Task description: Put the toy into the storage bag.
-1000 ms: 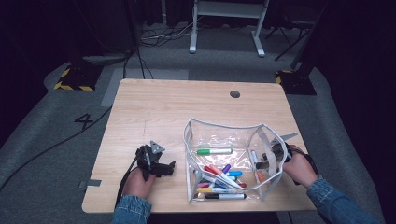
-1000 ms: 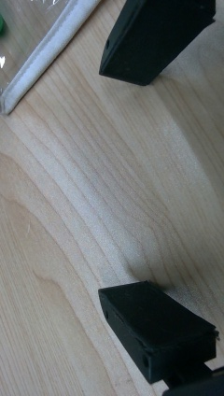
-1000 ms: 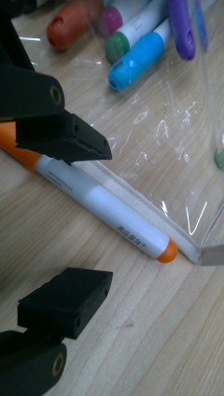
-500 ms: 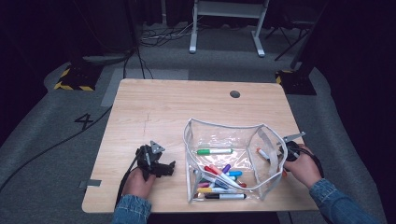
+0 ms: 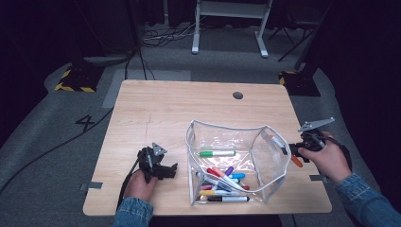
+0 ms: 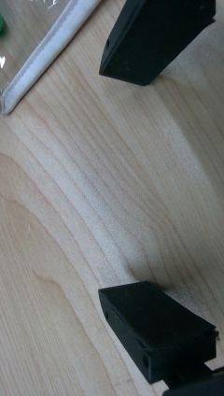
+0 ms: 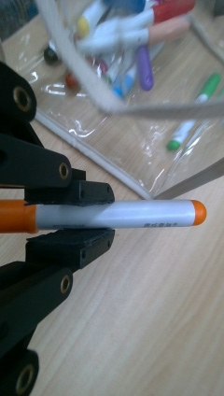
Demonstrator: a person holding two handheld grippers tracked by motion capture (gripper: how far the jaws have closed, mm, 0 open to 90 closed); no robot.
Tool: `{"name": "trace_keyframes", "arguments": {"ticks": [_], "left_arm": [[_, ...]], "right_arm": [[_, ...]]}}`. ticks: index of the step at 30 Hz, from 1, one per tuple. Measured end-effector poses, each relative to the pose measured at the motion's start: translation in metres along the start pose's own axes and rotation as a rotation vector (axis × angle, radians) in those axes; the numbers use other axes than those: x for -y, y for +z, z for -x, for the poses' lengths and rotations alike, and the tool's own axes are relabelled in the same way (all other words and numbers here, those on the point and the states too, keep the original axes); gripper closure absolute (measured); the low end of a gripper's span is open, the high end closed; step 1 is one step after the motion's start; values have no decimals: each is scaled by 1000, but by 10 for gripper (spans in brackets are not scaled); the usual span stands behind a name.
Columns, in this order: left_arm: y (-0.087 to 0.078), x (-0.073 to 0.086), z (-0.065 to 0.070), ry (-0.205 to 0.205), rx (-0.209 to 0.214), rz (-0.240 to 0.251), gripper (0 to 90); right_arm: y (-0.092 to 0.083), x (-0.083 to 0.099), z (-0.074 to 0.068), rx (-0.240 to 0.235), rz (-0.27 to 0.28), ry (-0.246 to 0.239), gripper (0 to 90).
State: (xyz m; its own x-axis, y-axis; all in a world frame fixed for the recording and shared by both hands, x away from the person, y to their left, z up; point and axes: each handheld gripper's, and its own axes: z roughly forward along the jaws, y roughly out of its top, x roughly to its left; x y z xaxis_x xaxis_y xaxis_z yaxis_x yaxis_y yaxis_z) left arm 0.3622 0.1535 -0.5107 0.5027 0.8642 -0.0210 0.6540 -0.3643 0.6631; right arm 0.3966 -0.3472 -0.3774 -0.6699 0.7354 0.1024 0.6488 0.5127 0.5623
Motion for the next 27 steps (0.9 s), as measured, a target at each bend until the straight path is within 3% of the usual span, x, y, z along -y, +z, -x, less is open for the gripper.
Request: {"name": "trace_keyframes", "arguments": {"ticks": [1, 9, 15, 20, 27], "left_arm": [[0, 0, 0, 1, -1, -3, 0], [0, 0, 0, 0, 1, -1, 0], [0, 0, 0, 0, -1, -1, 0], [0, 0, 0, -2, 7, -5, 0], [0, -1, 0, 4, 4, -4, 0]], "right_arm": [[-11, -7, -3, 3, 8, -20, 768], [-46, -39, -22, 6, 21, -108, 768], [-69, -65, -52, -13, 71, -200, 768], [-78, -82, -76, -56, 76, -270, 768], [-77, -97, -108, -111, 59, -351, 767]]}}
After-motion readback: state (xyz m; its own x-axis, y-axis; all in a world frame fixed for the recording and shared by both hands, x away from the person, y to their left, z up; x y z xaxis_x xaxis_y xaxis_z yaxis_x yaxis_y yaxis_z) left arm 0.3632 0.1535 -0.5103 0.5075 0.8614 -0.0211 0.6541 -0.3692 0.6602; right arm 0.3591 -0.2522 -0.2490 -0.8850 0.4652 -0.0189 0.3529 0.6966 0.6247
